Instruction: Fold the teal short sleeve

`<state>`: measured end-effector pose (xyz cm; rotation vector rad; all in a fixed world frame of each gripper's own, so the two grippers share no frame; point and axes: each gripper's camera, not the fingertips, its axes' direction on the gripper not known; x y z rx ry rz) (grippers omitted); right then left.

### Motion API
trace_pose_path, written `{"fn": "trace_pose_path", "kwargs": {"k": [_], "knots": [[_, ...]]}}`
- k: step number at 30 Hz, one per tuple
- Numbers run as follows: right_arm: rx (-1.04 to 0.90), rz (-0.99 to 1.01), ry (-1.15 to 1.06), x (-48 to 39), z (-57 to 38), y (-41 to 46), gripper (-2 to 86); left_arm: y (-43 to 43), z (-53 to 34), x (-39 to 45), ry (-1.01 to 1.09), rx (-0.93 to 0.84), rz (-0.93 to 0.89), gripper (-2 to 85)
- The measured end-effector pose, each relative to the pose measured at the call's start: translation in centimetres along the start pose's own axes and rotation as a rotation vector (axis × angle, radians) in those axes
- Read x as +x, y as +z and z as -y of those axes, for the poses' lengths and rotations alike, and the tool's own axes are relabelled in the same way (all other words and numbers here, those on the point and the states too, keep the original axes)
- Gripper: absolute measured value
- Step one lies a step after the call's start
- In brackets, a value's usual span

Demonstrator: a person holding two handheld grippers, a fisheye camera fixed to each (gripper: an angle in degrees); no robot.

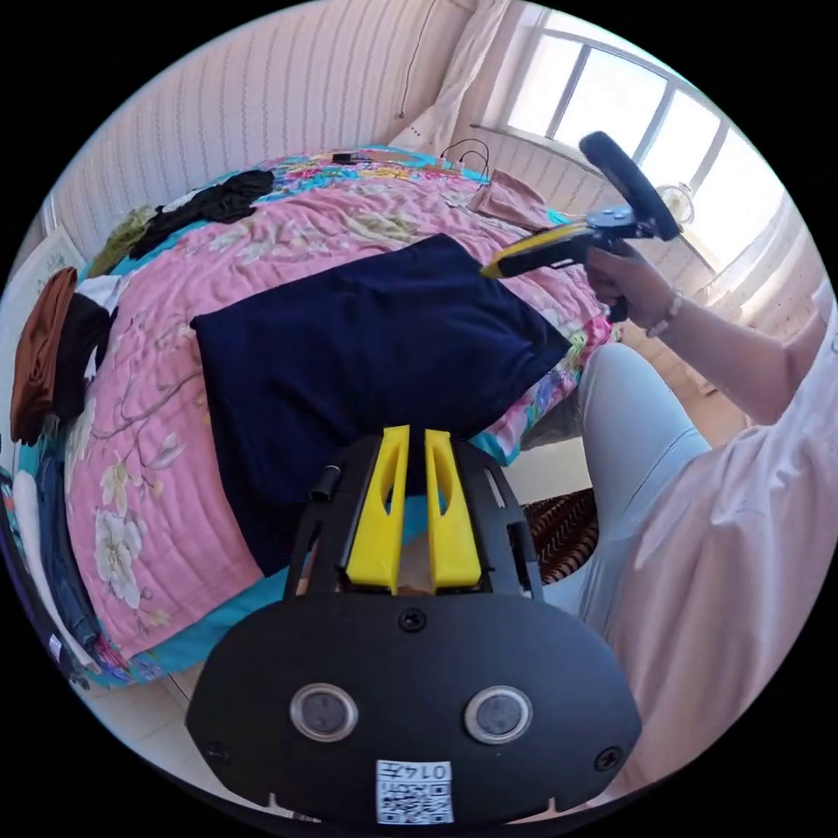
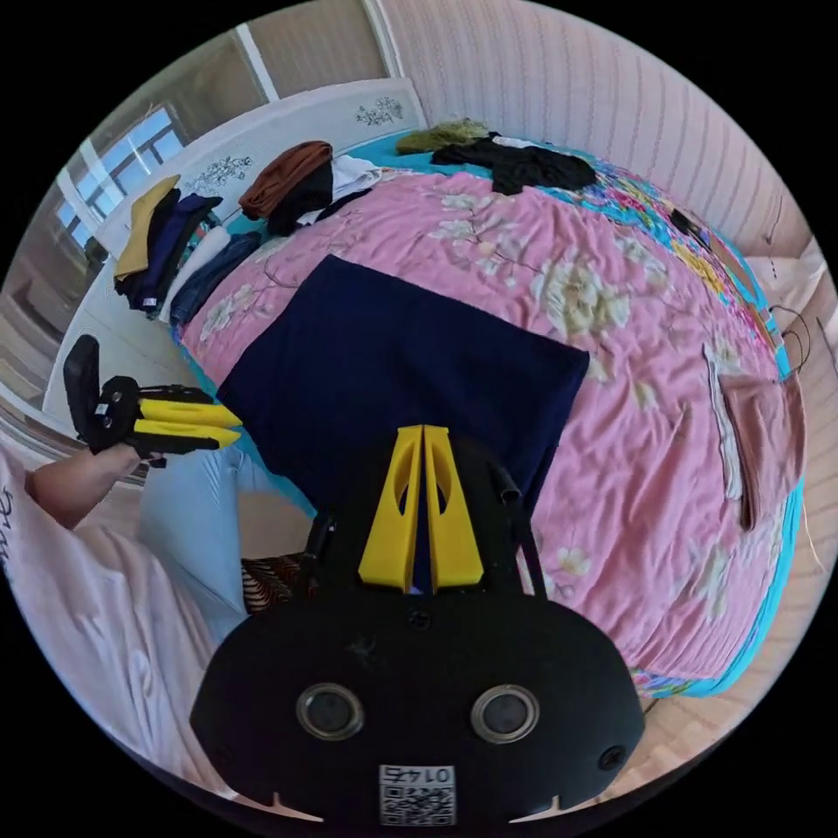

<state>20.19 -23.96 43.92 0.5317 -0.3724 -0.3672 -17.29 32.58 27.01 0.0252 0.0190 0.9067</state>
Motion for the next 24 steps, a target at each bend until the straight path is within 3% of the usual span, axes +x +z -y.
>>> {"fn": "trace_pose_path", "kwargs": {"k": [4, 8, 9, 13, 16, 19, 20, 24], "knots": [[-0.017, -0.081, -0.076, -2.1, 6.6, 3.7, -0.3, 2.5, 2.6, 2.4, 0.025, 0.055, 0.020, -0.2], [-0.293, -0.154, -0.041, -2.0, 9.6, 12.6, -0.4, 8.0, 3.2, 4.1, 0.123, -0.086, -0.052, -0.9], [-0.223, -0.156, -0.009, -1.9, 9.4, 12.4, -0.5, 7.8, 2.8, 4.1, 0.131, -0.026, -0.052, -0.9], [-0.308, -0.122, -0.044, -1.6, 10.5, 12.3, -0.8, 6.9, 3.2, 3.9, 0.133, -0.044, -0.090, -1.0], [-0.239, -0.131, -0.074, -1.3, 12.3, 10.5, -0.8, 4.9, 3.4, 4.5, 0.156, 0.021, -0.062, -1.0], [-0.230, -0.223, -0.043, -0.3, 14.2, 11.9, -0.6, 6.9, 3.7, 4.9, 0.173, -0.070, -0.043, -1.0], [-0.329, -0.223, -0.041, 0.4, 14.4, 14.4, -0.5, 8.0, 3.5, 5.1, 0.196, -0.092, -0.050, -1.0], [-0.242, -0.161, 0.036, 2.1, 13.5, 13.9, -0.4, 6.7, 4.4, 5.0, 0.217, -0.086, -0.053, -1.0]]}}
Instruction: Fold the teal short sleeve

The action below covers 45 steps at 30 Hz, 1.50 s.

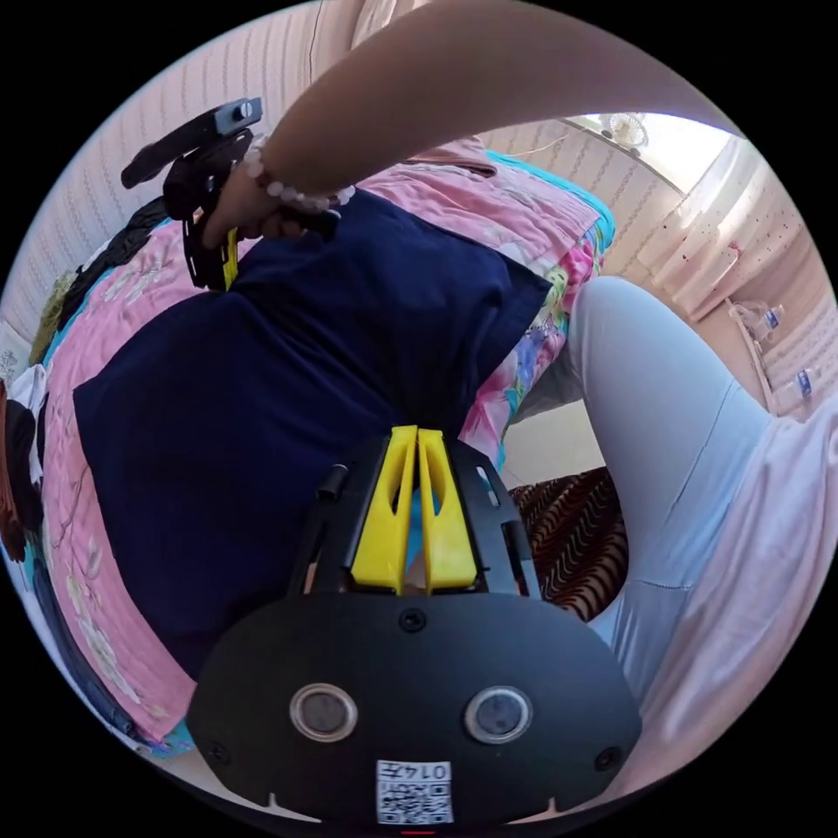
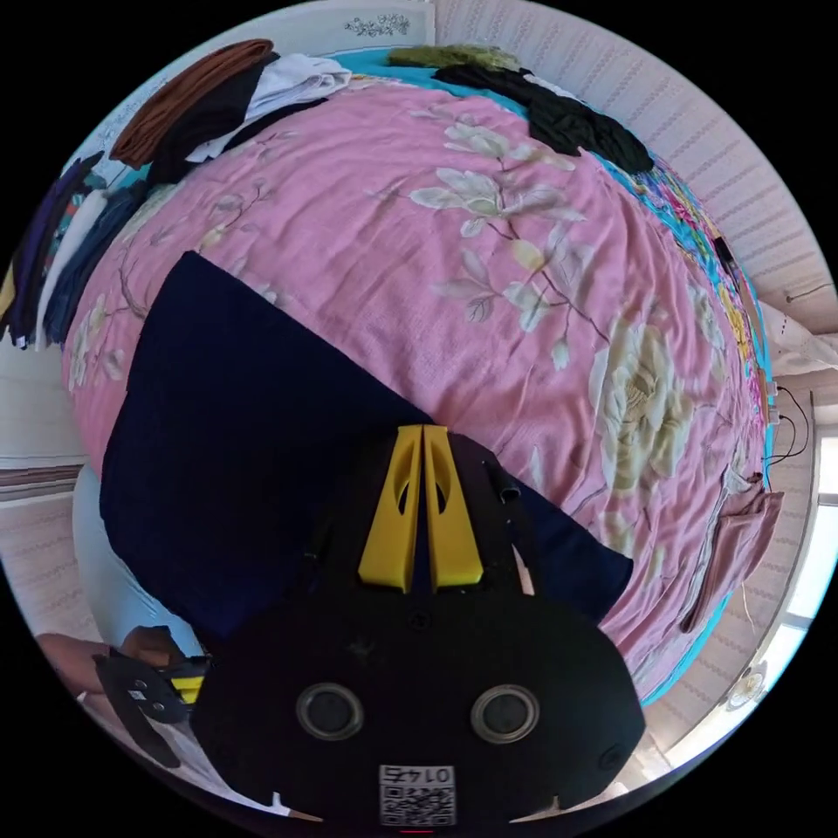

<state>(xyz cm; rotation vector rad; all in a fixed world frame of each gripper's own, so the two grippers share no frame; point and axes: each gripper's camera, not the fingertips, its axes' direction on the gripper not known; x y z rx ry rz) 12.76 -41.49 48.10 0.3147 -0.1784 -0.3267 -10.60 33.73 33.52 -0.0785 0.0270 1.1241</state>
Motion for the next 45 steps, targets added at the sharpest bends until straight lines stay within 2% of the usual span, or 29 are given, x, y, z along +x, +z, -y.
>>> {"fn": "trace_pose_path", "kwargs": {"k": [4, 6, 12, 15, 18, 21, 26, 30, 36, 40, 42, 45], "knots": [[0.201, 0.055, 0.089, 2.7, -6.2, -3.7, -0.3, -2.7, -0.7, -0.7, -0.041, 0.060, -0.041, -1.0], [0.302, 0.063, 0.170, 4.4, -13.2, -5.5, -0.1, -4.2, -1.2, -1.6, -0.089, 0.092, -0.087, -1.0], [0.271, 0.173, 0.424, 7.8, -28.3, -5.3, 2.0, -6.6, 0.6, -4.8, -0.152, 0.192, -0.112, -0.6], [0.350, 0.254, 0.489, 8.3, -32.1, -5.0, 9.7, -7.0, 3.9, -6.5, -0.168, 0.186, -0.100, 0.8], [0.372, 0.279, 0.532, 9.2, -32.5, -3.8, 12.4, -7.1, 7.4, -8.8, -0.260, 0.229, -0.160, 6.9], [0.400, 0.279, 0.515, 10.1, -32.1, -2.5, 11.7, -6.9, 11.2, -10.1, -0.283, 0.233, -0.207, 8.3], [0.345, 0.349, 0.485, 11.5, -31.8, -0.8, 8.8, -6.1, 17.4, -10.7, -0.254, 0.167, -0.126, 8.2], [0.389, 0.525, 0.479, 13.2, -32.9, 0.0, 4.6, -4.1, 23.3, -11.4, -0.235, 0.087, -0.035, 8.1], [0.393, 0.540, 0.467, 13.7, -33.0, 0.6, 2.8, 0.6, 29.8, -11.9, -0.275, -0.057, -0.042, 7.7], [0.398, 0.539, 0.460, 13.7, -32.9, 0.9, 2.5, 2.7, 31.4, -11.6, -0.250, -0.129, 0.030, 6.6], [0.405, 0.555, 0.461, 13.8, -33.0, 1.1, 2.5, 4.2, 31.5, -11.7, -0.226, -0.245, 0.113, 4.5], [0.416, 0.561, 0.458, 13.6, -32.9, 1.2, 2.4, 3.1, 30.7, -12.3, -0.253, -0.198, 0.077, 2.2]]}}
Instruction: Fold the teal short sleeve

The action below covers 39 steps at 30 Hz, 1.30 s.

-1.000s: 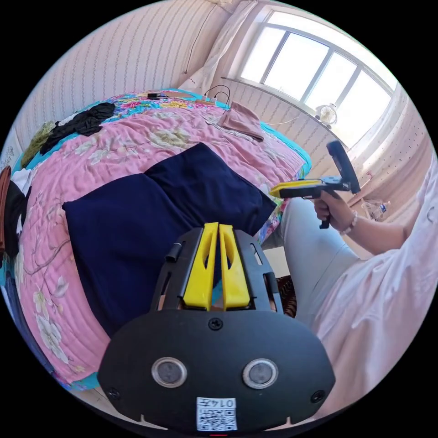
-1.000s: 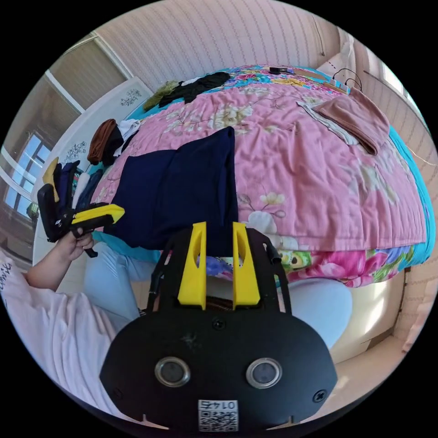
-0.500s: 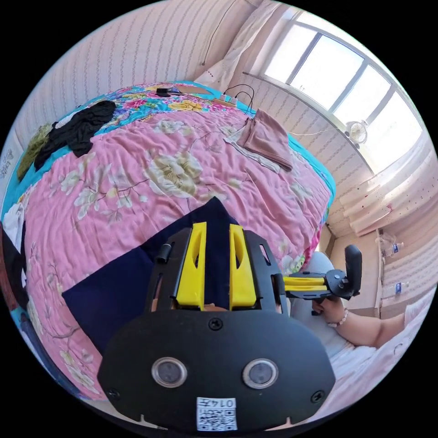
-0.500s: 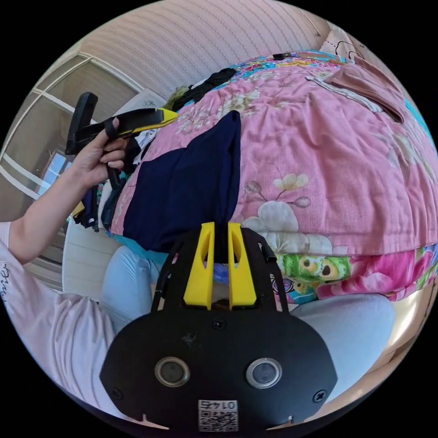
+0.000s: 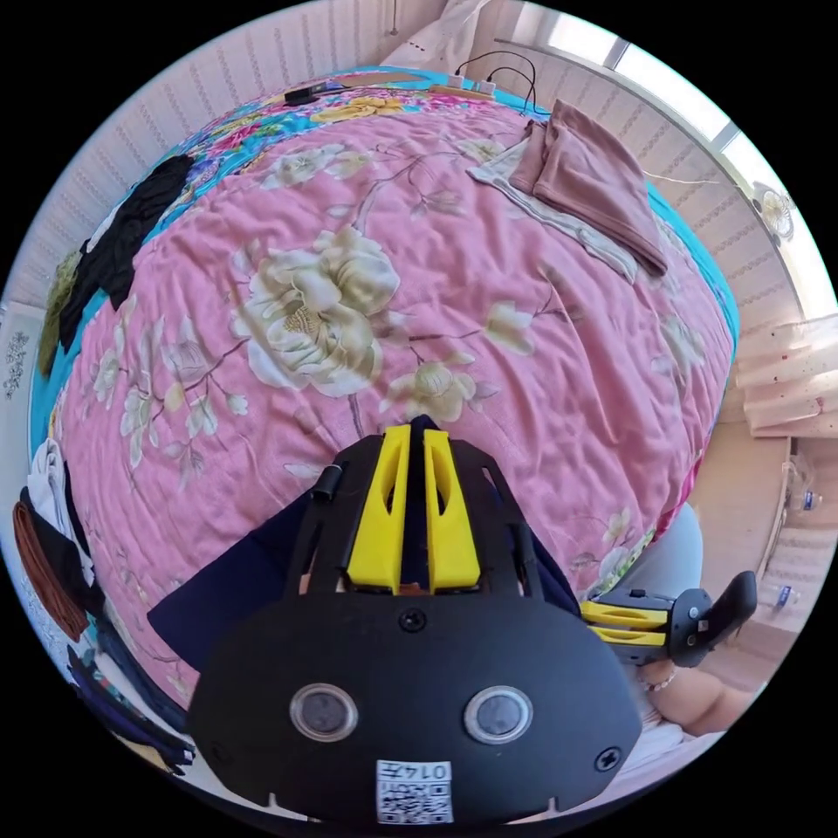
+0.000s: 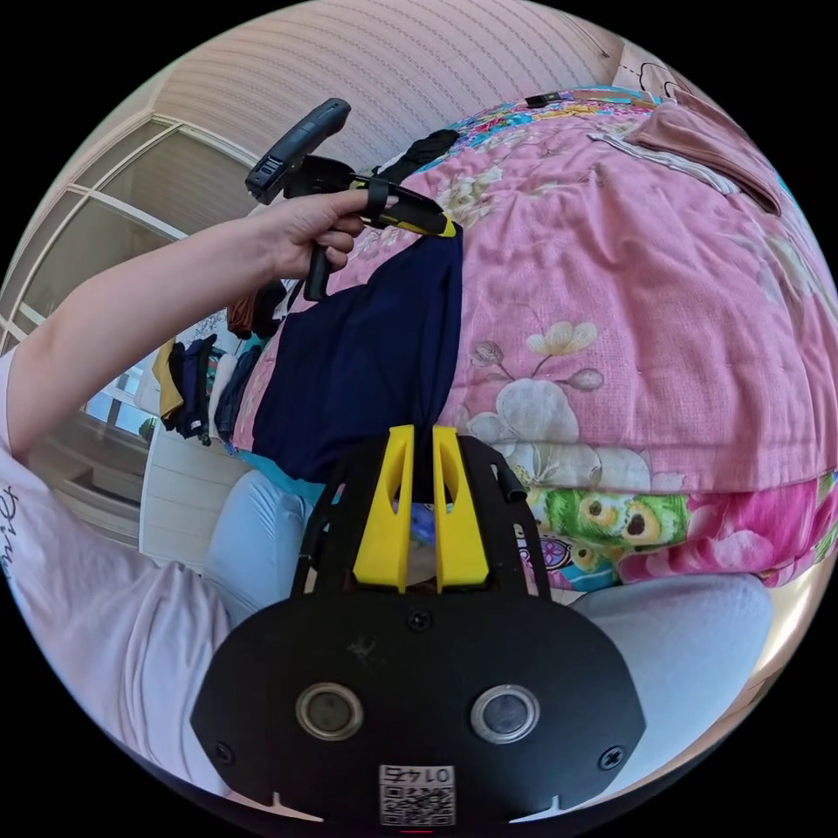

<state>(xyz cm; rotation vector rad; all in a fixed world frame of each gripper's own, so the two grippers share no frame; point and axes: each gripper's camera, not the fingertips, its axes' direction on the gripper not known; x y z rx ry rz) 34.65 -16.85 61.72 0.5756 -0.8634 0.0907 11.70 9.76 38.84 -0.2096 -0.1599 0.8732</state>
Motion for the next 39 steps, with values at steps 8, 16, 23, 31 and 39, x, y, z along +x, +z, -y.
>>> {"fn": "trace_pose_path", "kwargs": {"k": [8, 16, 23, 31, 39], "knots": [[0.048, 0.074, -0.152, -3.8, 0.0, -0.1, 2.3, -6.1, -5.5, -3.7, 0.027, 0.140, -0.016, 0.2], [-0.007, 0.212, -0.431, -16.4, 4.1, 3.3, 2.9, -12.1, -16.1, -15.5, -0.176, 0.237, 0.032, 1.9], [-0.260, 0.202, -0.587, -28.8, 6.9, 15.2, 7.0, -14.0, -30.4, -27.1, -0.551, 0.327, 0.058, 6.4], [-0.379, 0.185, -0.624, -29.7, 8.9, 19.5, 7.0, -9.9, -45.6, -24.7, -0.540, 0.296, -0.107, 5.9], [-0.369, -0.149, -0.693, -34.4, 19.7, 26.7, 7.9, -7.2, -49.5, -18.7, -0.529, 0.332, -0.067, 8.5]]}}
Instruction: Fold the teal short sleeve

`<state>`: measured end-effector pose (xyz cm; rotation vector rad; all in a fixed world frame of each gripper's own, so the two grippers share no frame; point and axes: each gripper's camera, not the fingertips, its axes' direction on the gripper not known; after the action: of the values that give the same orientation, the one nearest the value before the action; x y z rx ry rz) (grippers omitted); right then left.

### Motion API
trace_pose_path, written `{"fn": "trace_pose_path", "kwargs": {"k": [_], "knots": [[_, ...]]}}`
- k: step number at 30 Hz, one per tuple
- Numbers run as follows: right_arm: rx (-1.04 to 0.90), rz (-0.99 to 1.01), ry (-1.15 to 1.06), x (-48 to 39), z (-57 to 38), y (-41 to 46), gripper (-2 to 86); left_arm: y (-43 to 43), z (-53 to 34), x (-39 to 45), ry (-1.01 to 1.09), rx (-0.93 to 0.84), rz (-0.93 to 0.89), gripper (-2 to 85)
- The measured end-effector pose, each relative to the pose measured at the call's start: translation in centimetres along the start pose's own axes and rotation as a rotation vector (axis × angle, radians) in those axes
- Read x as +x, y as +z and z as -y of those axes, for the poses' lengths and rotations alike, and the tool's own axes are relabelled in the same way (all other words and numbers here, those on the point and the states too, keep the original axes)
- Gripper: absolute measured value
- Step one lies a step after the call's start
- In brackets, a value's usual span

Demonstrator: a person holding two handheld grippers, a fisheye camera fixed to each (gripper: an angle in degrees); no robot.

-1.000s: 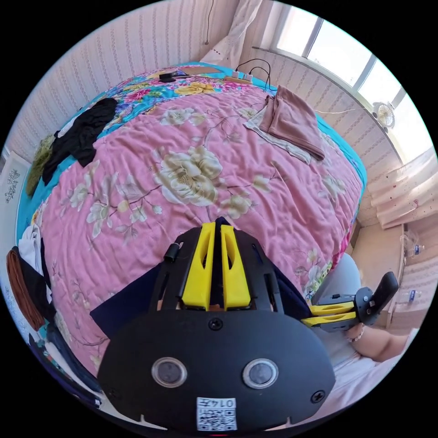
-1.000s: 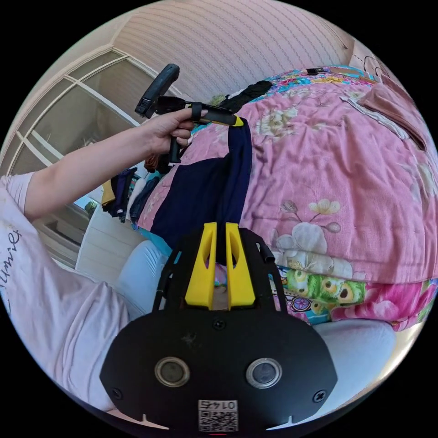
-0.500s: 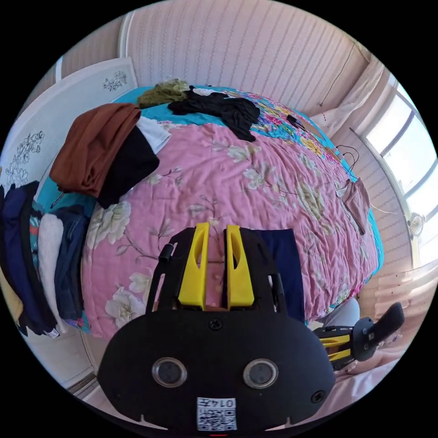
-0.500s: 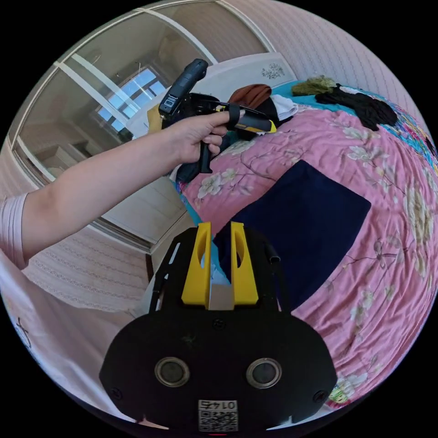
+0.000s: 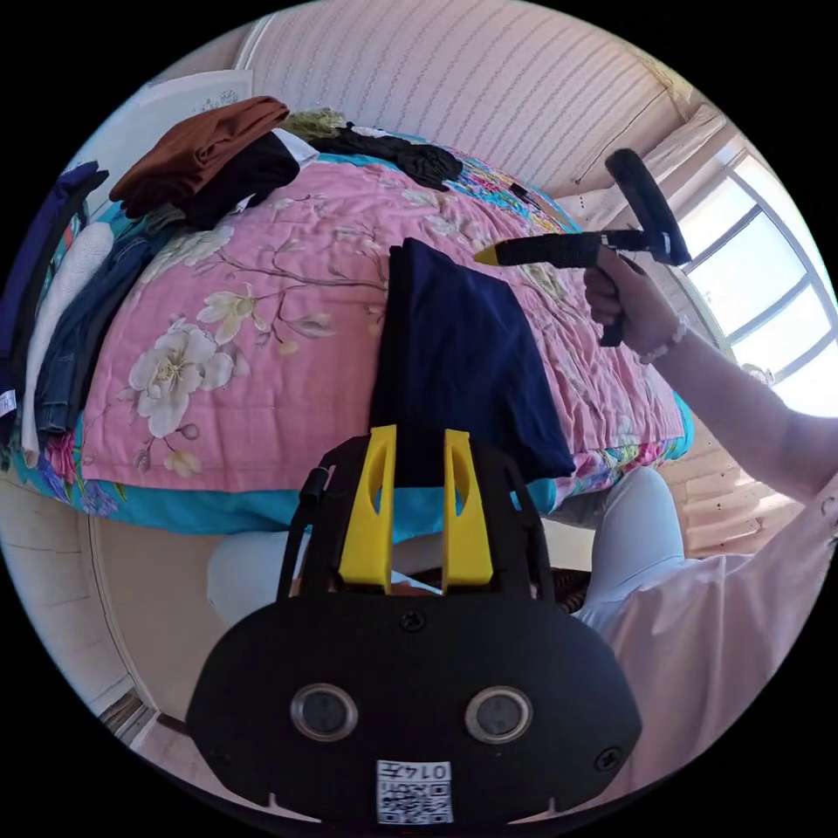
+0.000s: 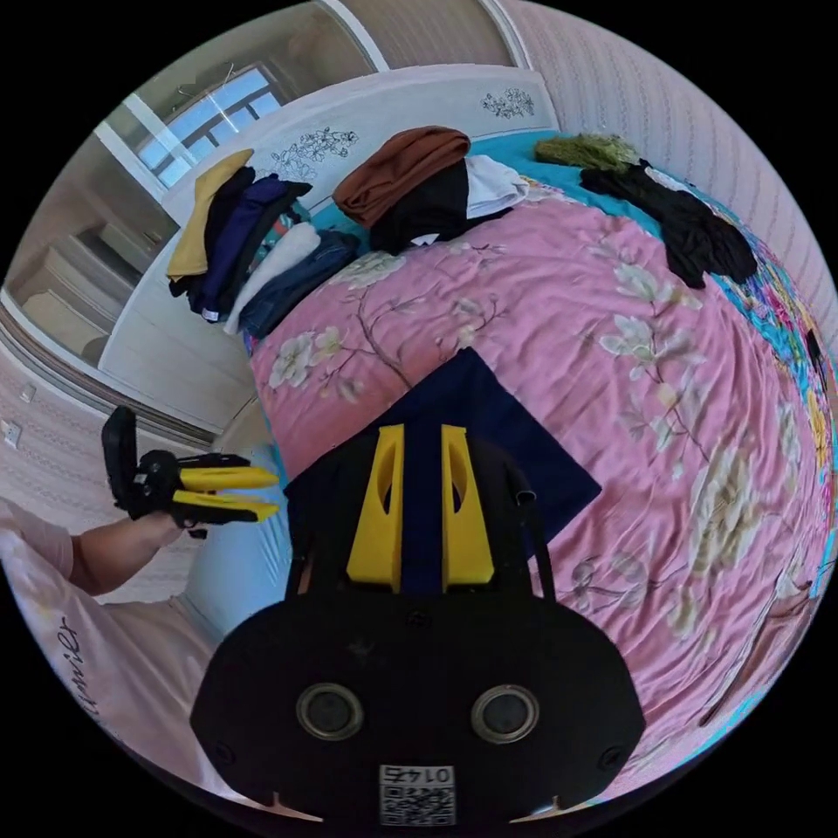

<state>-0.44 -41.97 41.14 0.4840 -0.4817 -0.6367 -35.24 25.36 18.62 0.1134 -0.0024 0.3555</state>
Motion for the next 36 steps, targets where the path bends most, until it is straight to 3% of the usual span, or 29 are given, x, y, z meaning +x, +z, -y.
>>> {"fn": "trace_pose_path", "kwargs": {"k": [4, 8, 14, 19, 28, 32, 36], "knots": [[-0.089, -0.120, -0.020, 0.0, 5.0, 3.1, 11.4, 2.5, -0.3, -1.2, -0.008, -0.078, 0.061, 8.8], [-0.216, -0.106, 0.007, 0.1, 8.7, 6.9, 16.3, 3.3, -1.2, -2.9, -0.019, -0.123, 0.083, 8.0], [-0.309, 0.012, -0.008, -0.3, 10.7, 9.3, 7.7, 3.5, -2.1, -3.0, 0.028, -0.135, 0.076, 5.3], [-0.155, 0.108, -0.012, -0.6, 9.2, 4.8, 4.8, 2.7, -3.3, -3.5, 0.044, -0.092, 0.047, 0.1], [0.113, 0.165, -0.273, -4.2, 10.3, -8.3, 4.6, -6.4, -4.8, -3.3, 0.067, 0.259, 0.003, -0.9], [0.128, 0.039, -0.441, -9.4, 19.8, -13.2, 4.8, -9.5, -0.7, -6.3, 0.038, 0.450, 0.032, -0.7], [0.154, -0.066, -0.432, -15.2, 35.6, -14.8, 10.7, -12.6, 6.4, -14.5, -0.192, 0.637, 0.082, 1.4]]}}
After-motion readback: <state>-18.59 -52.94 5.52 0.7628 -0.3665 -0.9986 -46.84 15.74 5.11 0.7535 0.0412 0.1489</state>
